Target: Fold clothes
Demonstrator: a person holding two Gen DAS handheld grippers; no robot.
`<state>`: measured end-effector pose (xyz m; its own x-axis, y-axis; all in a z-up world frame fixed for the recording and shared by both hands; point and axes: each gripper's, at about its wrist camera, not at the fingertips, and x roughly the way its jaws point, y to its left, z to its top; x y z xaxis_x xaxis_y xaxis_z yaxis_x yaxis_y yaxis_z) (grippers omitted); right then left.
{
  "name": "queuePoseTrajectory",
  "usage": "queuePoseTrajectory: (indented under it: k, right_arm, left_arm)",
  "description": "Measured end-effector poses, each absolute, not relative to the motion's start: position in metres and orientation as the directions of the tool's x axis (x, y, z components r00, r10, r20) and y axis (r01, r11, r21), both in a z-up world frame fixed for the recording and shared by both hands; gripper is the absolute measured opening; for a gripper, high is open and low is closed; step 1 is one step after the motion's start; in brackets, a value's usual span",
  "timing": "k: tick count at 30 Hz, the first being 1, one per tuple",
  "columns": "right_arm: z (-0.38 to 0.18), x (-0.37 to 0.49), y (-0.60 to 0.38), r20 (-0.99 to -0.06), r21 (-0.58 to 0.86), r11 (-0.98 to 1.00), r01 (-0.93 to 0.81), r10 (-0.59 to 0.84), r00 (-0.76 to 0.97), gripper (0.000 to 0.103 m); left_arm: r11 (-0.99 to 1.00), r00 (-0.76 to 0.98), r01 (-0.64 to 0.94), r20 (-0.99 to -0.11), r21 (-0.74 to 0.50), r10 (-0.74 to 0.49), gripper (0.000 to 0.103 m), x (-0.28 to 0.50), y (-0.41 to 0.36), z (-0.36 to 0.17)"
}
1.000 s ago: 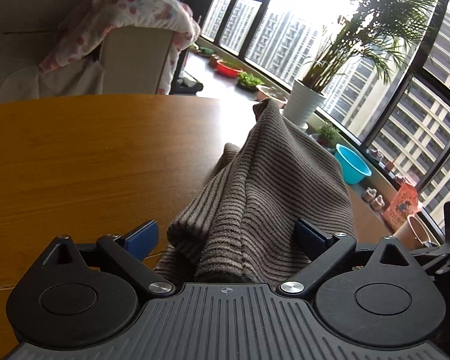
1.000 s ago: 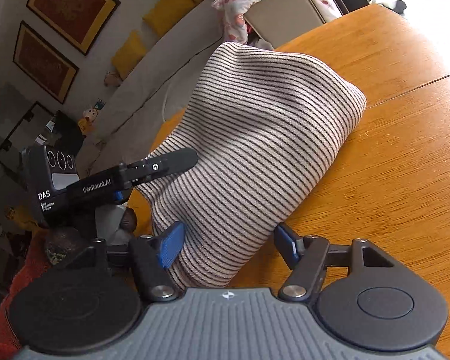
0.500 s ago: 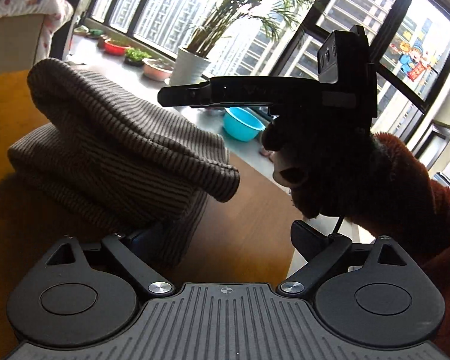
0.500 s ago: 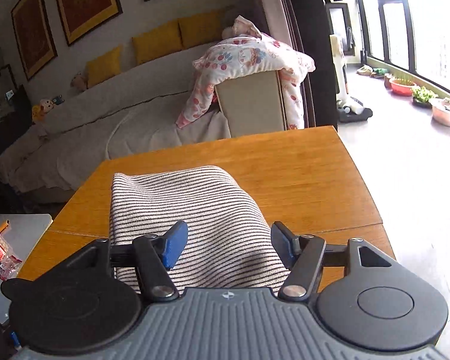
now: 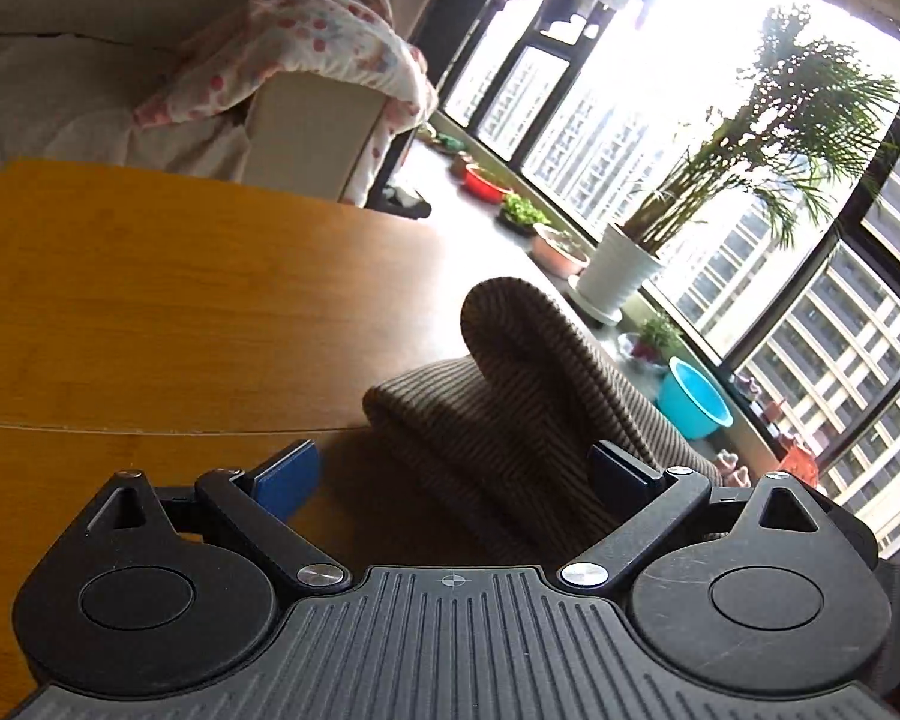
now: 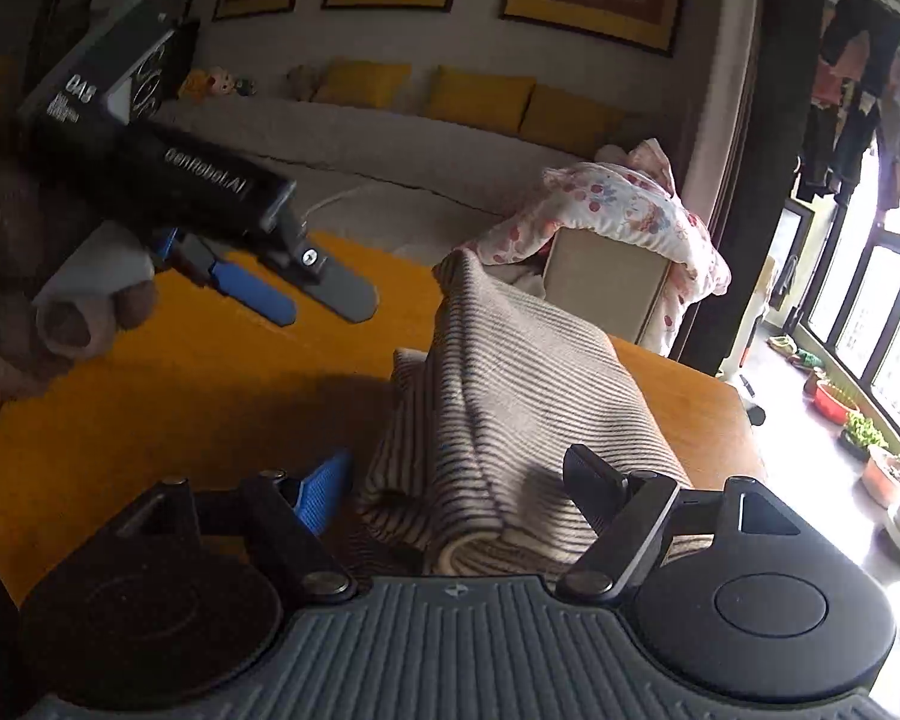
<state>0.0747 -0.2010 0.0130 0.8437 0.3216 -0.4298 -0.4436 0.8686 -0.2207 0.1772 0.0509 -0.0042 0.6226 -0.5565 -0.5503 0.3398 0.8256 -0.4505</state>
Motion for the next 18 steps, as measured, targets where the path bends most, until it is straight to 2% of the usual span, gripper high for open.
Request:
queuePoseTrajectory:
  k: [2,3,4,5,6,7,10,11,13,14,17,18]
  right_arm:
    - [0.006,0.073,-0.195,-0.422,-0.255,0.862,-0.439,0.309,0.852,0.064]
    - [0.003,0.072,-0.193,-0.418,-0.271,0.858,-0.436,0.303,0.857,0.062]
    - [0.01,0.072,-0.202,-0.404,-0.213,0.875,-0.435,0.327,0.854,0.061]
    - [0.017,0.072,-0.212,-0.388,-0.143,0.89,-0.434,0.353,0.852,0.061]
    - [0.021,0.072,-0.216,-0.37,-0.144,0.902,-0.406,0.332,0.868,0.061]
    - [0.021,0.07,-0.216,-0.354,-0.178,0.905,-0.387,0.308,0.883,0.062]
    - [0.004,0.068,-0.202,-0.367,-0.302,0.872,-0.386,0.267,0.891,0.076]
    - [-0.005,0.066,-0.195,-0.376,-0.347,0.852,-0.393,0.257,0.89,0.076]
    - [-0.011,0.064,-0.193,-0.335,-0.368,0.859,-0.356,0.235,0.912,0.074]
    - [-0.014,0.063,-0.192,-0.313,-0.375,0.864,-0.336,0.223,0.923,0.071]
    - [0.002,0.061,-0.204,-0.207,-0.328,0.913,-0.242,0.18,0.962,0.071]
    - [0.004,0.062,-0.205,-0.21,-0.344,0.907,-0.241,0.176,0.962,0.071]
  left_arm:
    - [0.829,0.624,0.343,-0.553,-0.442,-0.553,0.099,0.175,0.051,-0.003]
    - [0.827,0.621,0.345,-0.553,-0.444,-0.555,0.099,0.175,0.051,-0.003]
    - [0.825,0.618,0.345,-0.554,-0.447,-0.558,0.099,0.174,0.051,-0.004]
    - [0.823,0.614,0.346,-0.555,-0.45,-0.561,0.099,0.174,0.051,-0.005]
    - [0.817,0.606,0.352,-0.553,-0.458,-0.571,0.099,0.174,0.047,-0.006]
    - [0.809,0.597,0.358,-0.551,-0.466,-0.583,0.099,0.174,0.043,-0.008]
    - [0.789,0.573,0.386,-0.547,-0.477,-0.611,0.097,0.173,0.026,-0.012]
    - [0.788,0.57,0.394,-0.547,-0.472,-0.613,0.092,0.173,0.021,-0.012]
    - [0.797,0.569,0.395,-0.56,-0.457,-0.603,0.086,0.171,0.013,-0.015]
    - [0.799,0.568,0.392,-0.564,-0.456,-0.6,0.086,0.172,0.012,-0.015]
    - [0.794,0.56,0.391,-0.564,-0.466,-0.607,0.085,0.173,0.011,-0.019]
    - [0.792,0.557,0.389,-0.564,-0.471,-0.61,0.085,0.178,0.01,-0.02]
